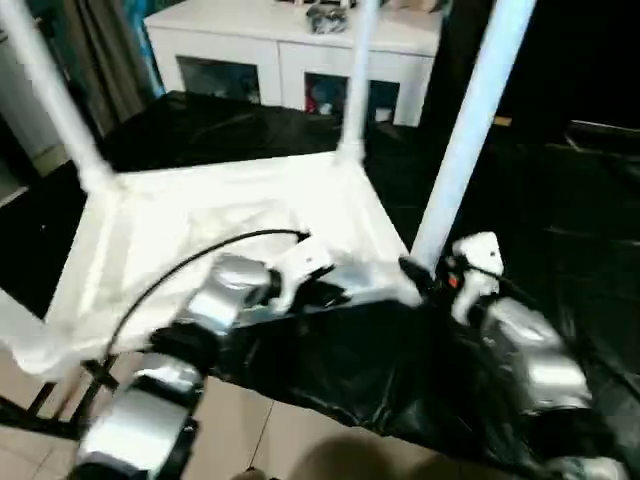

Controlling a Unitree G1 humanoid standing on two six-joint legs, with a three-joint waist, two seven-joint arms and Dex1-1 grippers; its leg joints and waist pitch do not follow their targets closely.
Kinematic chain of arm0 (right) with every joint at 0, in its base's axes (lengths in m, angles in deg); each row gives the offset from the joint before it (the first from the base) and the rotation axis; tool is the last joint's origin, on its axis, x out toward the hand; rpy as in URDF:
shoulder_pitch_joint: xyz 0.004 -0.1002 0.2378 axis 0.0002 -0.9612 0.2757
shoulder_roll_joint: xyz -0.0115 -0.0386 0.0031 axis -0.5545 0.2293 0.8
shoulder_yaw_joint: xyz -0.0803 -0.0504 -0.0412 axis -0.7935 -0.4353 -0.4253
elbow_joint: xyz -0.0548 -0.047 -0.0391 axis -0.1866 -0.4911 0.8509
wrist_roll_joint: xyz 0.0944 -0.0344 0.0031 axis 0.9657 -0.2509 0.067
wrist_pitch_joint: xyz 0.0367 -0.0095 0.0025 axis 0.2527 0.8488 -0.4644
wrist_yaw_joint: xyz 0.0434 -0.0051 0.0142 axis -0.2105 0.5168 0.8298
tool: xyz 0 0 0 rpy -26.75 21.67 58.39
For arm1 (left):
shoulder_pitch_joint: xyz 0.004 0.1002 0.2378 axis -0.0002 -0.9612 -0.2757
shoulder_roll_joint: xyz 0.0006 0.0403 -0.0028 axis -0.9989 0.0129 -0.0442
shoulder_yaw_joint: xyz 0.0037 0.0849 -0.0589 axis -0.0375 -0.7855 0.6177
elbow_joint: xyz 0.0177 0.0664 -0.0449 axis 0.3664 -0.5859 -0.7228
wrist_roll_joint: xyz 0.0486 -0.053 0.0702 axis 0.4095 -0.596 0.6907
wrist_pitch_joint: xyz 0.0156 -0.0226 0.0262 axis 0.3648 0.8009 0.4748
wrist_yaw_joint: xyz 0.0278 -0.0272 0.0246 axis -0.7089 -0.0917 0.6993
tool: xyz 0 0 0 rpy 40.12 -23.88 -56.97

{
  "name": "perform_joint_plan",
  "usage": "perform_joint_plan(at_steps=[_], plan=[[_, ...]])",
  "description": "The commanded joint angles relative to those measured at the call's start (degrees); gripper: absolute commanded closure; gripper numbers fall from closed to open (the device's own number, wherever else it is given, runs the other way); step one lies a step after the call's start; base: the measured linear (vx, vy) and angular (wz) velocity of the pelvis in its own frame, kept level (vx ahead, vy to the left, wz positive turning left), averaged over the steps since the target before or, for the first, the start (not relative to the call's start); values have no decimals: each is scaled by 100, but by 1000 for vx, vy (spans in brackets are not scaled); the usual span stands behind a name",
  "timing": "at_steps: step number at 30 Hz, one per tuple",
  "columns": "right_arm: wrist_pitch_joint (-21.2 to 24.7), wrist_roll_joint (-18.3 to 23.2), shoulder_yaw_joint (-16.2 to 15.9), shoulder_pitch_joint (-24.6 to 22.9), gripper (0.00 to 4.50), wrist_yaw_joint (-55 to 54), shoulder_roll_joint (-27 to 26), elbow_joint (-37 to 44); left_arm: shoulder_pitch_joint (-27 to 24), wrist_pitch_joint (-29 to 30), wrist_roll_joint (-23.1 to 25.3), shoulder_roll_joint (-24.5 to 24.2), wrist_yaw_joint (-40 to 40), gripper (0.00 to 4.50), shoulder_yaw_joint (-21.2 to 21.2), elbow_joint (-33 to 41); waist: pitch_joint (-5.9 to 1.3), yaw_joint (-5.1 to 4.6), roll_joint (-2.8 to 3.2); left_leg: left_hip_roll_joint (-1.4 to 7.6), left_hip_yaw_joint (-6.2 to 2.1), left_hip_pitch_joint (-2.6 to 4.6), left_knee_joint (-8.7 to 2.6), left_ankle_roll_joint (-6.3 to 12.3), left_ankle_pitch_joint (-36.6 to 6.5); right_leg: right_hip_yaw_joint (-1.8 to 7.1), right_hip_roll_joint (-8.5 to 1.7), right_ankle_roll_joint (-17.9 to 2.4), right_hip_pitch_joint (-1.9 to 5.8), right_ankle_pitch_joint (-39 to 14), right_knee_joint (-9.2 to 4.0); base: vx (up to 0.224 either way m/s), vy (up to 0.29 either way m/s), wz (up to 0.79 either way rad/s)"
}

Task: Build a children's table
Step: Rotate leg to tighten

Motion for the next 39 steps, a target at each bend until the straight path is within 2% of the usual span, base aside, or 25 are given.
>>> perform_joint_plan(at_steps=[1, 2, 3, 5, 7, 8, 9, 13, 15, 16, 19, 20, 21, 22, 23, 24, 25, 26, 27, 30, 32, 33, 35, 39], plan=[[225, -88, -453, -11, 255, -240, -468, -410, 175, 2, -79, 425, 413, 450, -58, 22, -203, -66, -27, 425, -366, 182, -553, -376, -2755, 337, -558, -679, -12, -3243, -703, 0, 0, 0], [161, -149, -450, 83, 255, -490, -605, -527, 186, 13, -51, 499, 498, 450, -69, 17, -207, -81, -22, 419, -369, 177, -576, -369, -2780, 325, -547, -652, 11, -3188, -710, 0, 0, 0], [111, -198, -425, 149, 199, -663, -726, -597, 193, 26, -21, 550, 564, 450, -74, 19, -212, -81, -21, 415, -367, 180, -583, -369, -2762, 330, -551, -650, 11, -3126, -719, 0, 0, 0], [-135, -260, -412, 250, 185, -765, -845, -635, 194, -67, 49, 552, 555, 450, -131, 23, -226, -84, -11, 427, -361, 166, -611, -355, -2693, 354, -540, -715, 16, -2751, -699, 0, 0, 0], [-178, -217, -399, 269, 179, -692, -847, -632, 186, -86, 45, 539, 523, 450, -131, 30, -233, -87, -4, 430, -352, 161, -622, -327, -2682, 364, -533, -803, 29, -2467, -678, 0, 0, 0], [-226, -141, -377, 285, 166, -469, -779, -592, 158, -150, -6, 461, 380, 450, -106, 75, -240, -87, -57, 432, -336, 139, -636, -281, -2560, 371, -518, -849, 53, -2240, -655, 0, 0, 0], [-228, -138, -380, 283, 150, -445, -770, -587, 156, -153, -8, 454, 370, 450, -106, 77, -243, -72, -43, 431, -335, 139, -632, -252, -2503, 382, -528, -881, 55, -2160, -640, 0, 0, 0], [-201, 97, -454, 217, 123, 431, -411, -395, 53, -265, -120, 200, -42, 450, -89, 242, -254, -54, -56, 417, -294, 111, -601, -57, -2169, 401, -549, -1000, 96, -1936, -625, 0, 0, 0], [-113, 131, -552, 200, 94, 1018, -19, -327, -54, -406, -185, -16, -473, 450, -109, 380, -279, -43, -71, 419, -267, 57, -569, 126, -1740, 399, -533, -1098, 138, -1575, -574, 0, 0, 0], [-113, 131, -552, 200, 94, 1018, -19, -327, -54, -406, -185, -16, -473, 450, -109, 380, -287, -39, -67, 422, -267, 52, -564, 148, -1651, 395, -540, -1131, 149, -1482, -561, 0, 0, 0], [-91, 205, -621, 252, 94, 1964, 607, -366, -182, -555, -305, -359, -1129, 450, -123, 516, -333, -12, -71, 419, -238, 37, -503, 300, -1247, 382, -529, -1314, 180, -914, -485, 17, -7, 0], [-107, 200, -635, 274, 94, 2172, 732, -394, -195, -579, -335, -422, -1243, 450, -114, 539, -399, 32, -79, 419, -204, 18, -427, 540, -622, 356, -476, -1508, 195, 66, -346, 0, 0, 0], [-121, 193, -643, 289, 94, 2298, 805, -414, -200, -590, -351, -455, -1302, 450, -107, 549, -396, 39, -81, 412, -200, -23, -410, 641, -433, 351, -467, -1571, 197, 367, -297, 0, 0, 0], [-104, 234, -701, 297, 94, 2765, 1012, -389, -216, -562, -422, -561, -1538, 450, -98, 601, -413, 79, -76, 408, -176, 4, -359, 799, -280, 351, -475, -1657, 142, 734, -262, 0, 0, 0], [-94, 248, -726, 298, 94, 2922, 1090, -372, -222, -572, -436, -608, -1622, 450, -105, 615, -416, 76, -83, 395, -174, -21, -342, 875, -259, 342, -476, -1696, 155, 826, -240, 0, 0, 0], [-62, 277, -742, 300, 94, 3082, 1165, -353, -225, -588, -447, -654, -1706, 450, -114, 623, -450, 118, -84, 407, -193, -64, -293, 1032, -43, 324, -475, -1720, 156, 1093, -171, 0, 0, 0], [-43, 322, -768, 304, 94, 3273, 1254, -328, -222, -601, -468, -708, -1802, 450, -122, 623, -438, 119, -82, 407, -189, -80, -282, 1073, -44, 319, -466, -1725, 139, 1078, -172, 0, 0, 0], [-30, 354, -786, 309, 94, 3408, 1316, -313, -218, -609, -484, -744, -1869, 450, -126, 621, -398, 128, -84, 429, -188, -79, -291, 1045, -245, 316, -474, -1710, 107, 725, -209, 0, 0, 0], [11, 421, -806, 323, 94, 3615, 1410, -289, -203, -647, -477, -811, -1964, 450, -139, 592, -392, 132, -80, 431, -189, -80, -297, 1001, -380, 310, -481, -1688, 111, 485, -227, 0, 0, 0], [104, 570, -871, 348, 131, 4058, 1593, -221, -167, -727, -461, -948, -2154, 450, -160, 535, -337, 148, -68, 463, -193, -26, -367, 598, -1073, 326, -472, -1526, 79, -724, -357, 0, 0, 0], [137, 609, -909, 346, 138, 4227, 1648, -175, -152, -756, -466, -994, -2245, 450, -161, 514, -336, 157, -69, 471, -197, -6, -385, 425, -1218, 339, -485, -1464, 72, -960, -376, 0, 0, 0], [160, 632, -936, 349, 147, 4369, 1687, -148, -140, -782, -471, -1033, -2335, 450, -164, 498, -331, 160, -48, 468, -200, -2, -391, 387, -1247, 339, -483, -1454, 67, -1009, -383, 0, 0, 0], [210, 685, -1021, 367, 165, 4711, 1759, -118, -107, -821, -486, -1118, -2559, 450, -175, 451, -343, 166, -62, 473, -202, -6, -397, 327, -1245, 346, -489, -1454, 74, -907, -365, 0, 0, 0], [223, 684, -1122, 347, 188, 4842, 1768, -85, -86, -849, -476, -1152, -2642, 450, -223, 426, -370, 180, -63, 462, -195, -21, -369, 404, -960, 343, -489, -1559, 89, -407, -308, 0, 0, 0]])
